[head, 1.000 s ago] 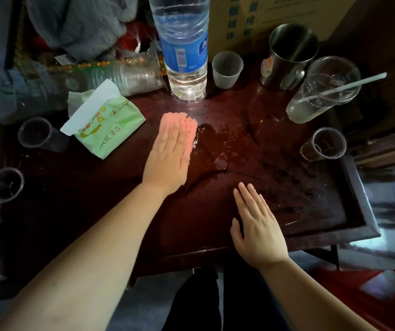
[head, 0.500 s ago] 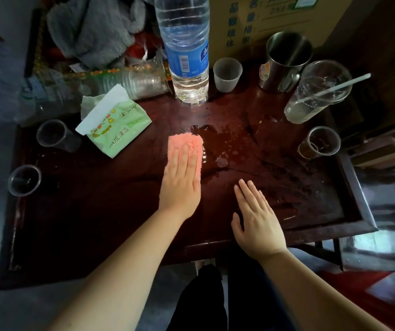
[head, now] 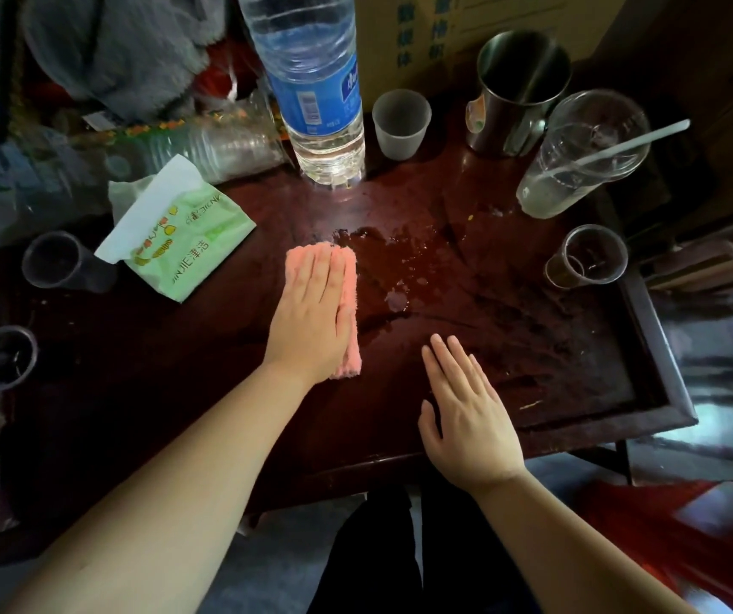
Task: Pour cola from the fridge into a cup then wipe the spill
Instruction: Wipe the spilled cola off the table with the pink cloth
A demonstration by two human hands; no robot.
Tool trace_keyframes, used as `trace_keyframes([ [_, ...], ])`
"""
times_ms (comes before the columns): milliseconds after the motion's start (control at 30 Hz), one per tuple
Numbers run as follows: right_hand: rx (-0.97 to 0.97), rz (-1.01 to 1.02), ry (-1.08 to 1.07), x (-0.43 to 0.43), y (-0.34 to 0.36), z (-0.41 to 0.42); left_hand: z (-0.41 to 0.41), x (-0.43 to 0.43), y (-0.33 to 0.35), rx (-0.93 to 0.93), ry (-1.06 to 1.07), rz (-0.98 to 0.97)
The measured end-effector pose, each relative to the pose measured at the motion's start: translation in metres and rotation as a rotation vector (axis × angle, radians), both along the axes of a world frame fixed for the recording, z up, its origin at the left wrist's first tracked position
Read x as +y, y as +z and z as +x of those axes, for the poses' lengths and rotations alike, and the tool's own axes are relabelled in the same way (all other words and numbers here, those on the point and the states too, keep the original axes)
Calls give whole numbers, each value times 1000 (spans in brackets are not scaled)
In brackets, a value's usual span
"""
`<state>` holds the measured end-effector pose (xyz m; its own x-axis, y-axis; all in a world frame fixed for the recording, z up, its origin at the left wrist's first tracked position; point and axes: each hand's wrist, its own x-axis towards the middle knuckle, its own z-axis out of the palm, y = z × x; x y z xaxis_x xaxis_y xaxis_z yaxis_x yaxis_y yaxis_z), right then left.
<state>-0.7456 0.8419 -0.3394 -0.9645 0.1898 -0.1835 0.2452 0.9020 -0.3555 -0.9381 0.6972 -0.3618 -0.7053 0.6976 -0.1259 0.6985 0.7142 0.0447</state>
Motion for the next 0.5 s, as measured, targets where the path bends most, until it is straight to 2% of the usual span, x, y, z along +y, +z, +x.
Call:
trace_keyframes([
  [233,-5,-10,-2,0,-1,-1,-34,33,6,-7,163,70],
  [500,-9,-7,10,0,-2,-1,-65,34,10,-71,-134,78],
])
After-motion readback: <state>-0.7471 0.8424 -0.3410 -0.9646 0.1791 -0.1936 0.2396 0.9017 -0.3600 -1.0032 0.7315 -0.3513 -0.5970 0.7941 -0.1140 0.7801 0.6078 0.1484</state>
